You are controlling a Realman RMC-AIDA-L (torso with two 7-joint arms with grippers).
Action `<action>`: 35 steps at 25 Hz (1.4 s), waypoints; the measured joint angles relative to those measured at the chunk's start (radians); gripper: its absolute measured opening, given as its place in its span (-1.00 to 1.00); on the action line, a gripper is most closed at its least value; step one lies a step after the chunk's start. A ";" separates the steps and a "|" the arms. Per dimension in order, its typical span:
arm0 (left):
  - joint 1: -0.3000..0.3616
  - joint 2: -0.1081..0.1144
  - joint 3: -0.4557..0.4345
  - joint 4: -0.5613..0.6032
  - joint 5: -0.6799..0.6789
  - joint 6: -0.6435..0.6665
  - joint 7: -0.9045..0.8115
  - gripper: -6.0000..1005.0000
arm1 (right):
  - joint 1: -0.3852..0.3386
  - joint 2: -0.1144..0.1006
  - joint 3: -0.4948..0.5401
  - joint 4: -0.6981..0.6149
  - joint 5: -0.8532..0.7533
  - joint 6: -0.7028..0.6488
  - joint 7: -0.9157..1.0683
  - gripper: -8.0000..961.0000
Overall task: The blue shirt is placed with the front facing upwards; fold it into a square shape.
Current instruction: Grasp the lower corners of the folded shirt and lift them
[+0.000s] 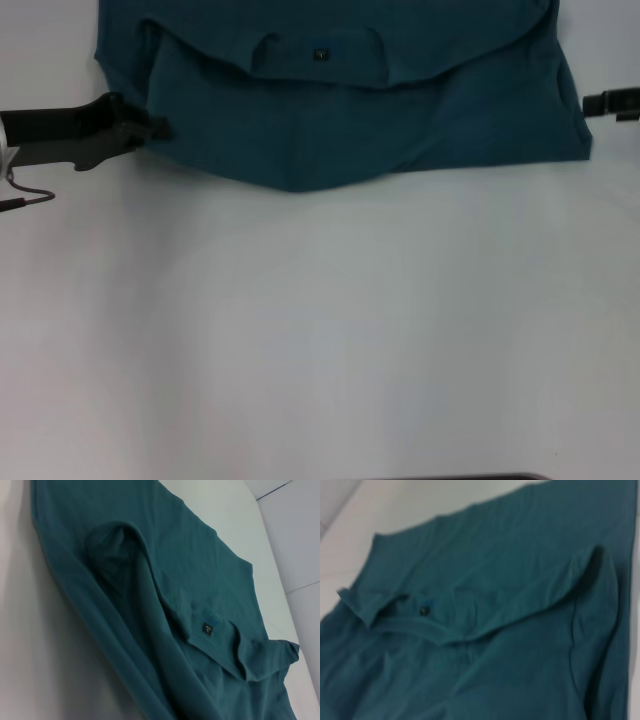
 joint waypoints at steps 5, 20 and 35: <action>0.000 0.002 0.000 -0.002 0.000 0.003 -0.005 -0.98 | 0.020 0.012 -0.038 0.023 -0.042 0.048 0.095 0.59; -0.015 -0.003 0.000 -0.002 -0.001 -0.006 -0.005 -0.97 | 0.026 0.064 -0.111 0.059 -0.043 0.222 0.108 0.57; -0.015 -0.004 -0.010 0.001 -0.001 -0.009 0.000 -0.98 | 0.065 0.076 -0.125 0.131 -0.035 0.261 0.096 0.56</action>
